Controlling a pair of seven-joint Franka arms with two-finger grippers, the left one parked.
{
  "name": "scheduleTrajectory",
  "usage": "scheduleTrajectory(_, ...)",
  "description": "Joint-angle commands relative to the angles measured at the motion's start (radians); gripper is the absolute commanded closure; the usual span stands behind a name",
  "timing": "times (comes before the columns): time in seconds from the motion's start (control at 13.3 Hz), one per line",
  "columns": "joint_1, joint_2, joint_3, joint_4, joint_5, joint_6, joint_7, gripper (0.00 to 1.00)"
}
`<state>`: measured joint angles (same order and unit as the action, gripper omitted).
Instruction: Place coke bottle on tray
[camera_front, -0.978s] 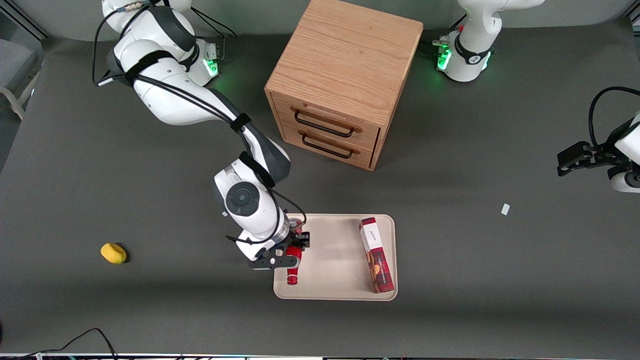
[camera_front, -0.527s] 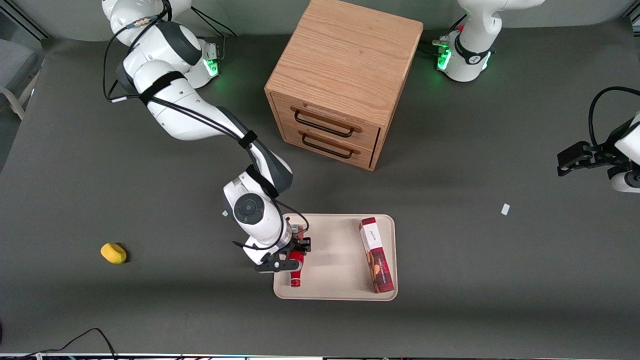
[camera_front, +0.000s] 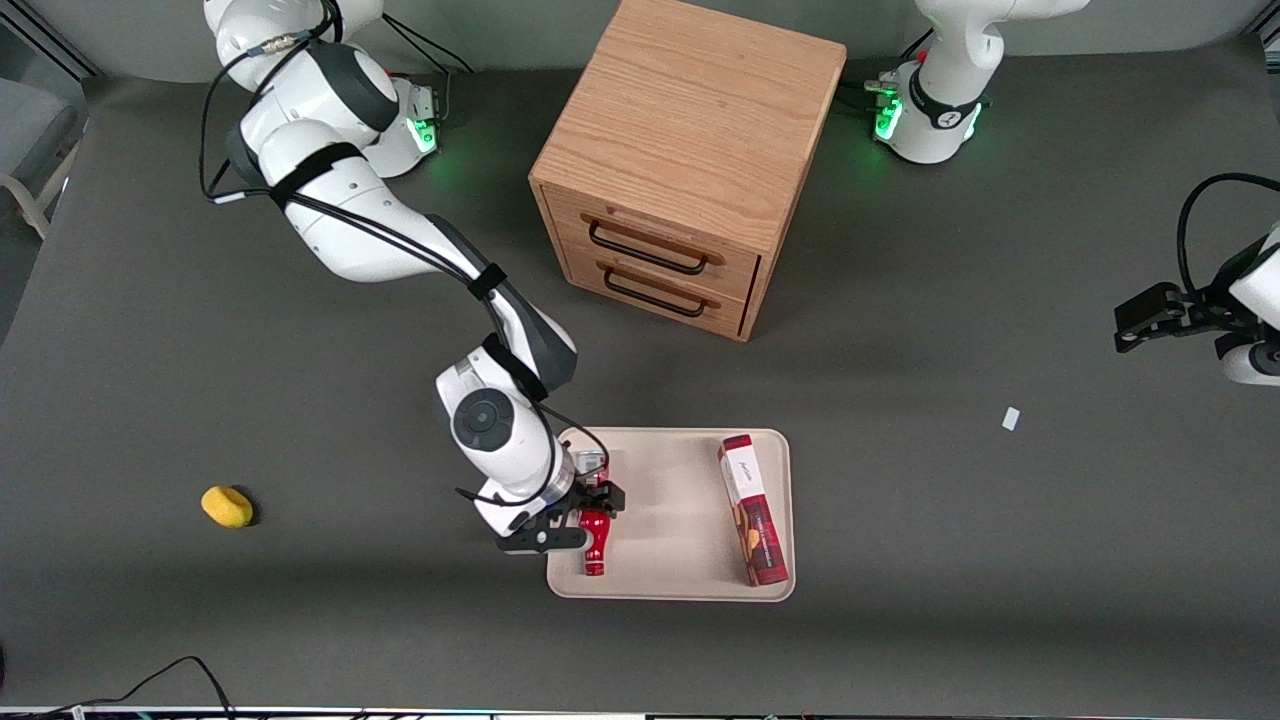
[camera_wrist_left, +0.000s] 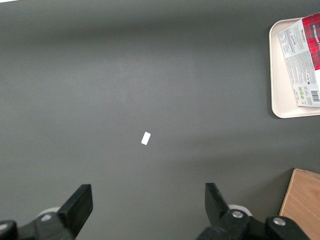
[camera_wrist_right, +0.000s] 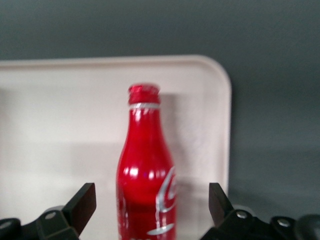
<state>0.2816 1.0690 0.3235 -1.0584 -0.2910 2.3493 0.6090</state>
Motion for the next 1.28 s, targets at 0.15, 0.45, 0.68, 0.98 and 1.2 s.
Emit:
scheduleTrajectory(0.15, -0.162, -0.381, 0.012, -0.315, 0.076, -0.117, -0.032, 0.0)
scheduleTrajectory(0.45, -0.226, -0.654, -0.117, -0.445, 0.258, -0.312, -0.228, 0.0)
scheduleTrajectory(0.68, -0.223, -0.814, -0.228, -0.48, 0.308, -0.497, -0.357, 0.0)
scheduleTrajectory(0.98, -0.226, -1.035, -0.308, -0.606, 0.305, -0.605, -0.457, 0.0)
scheduleTrajectory(1.2, -0.226, -1.098, -0.346, -0.604, 0.308, -0.686, -0.494, 0.0)
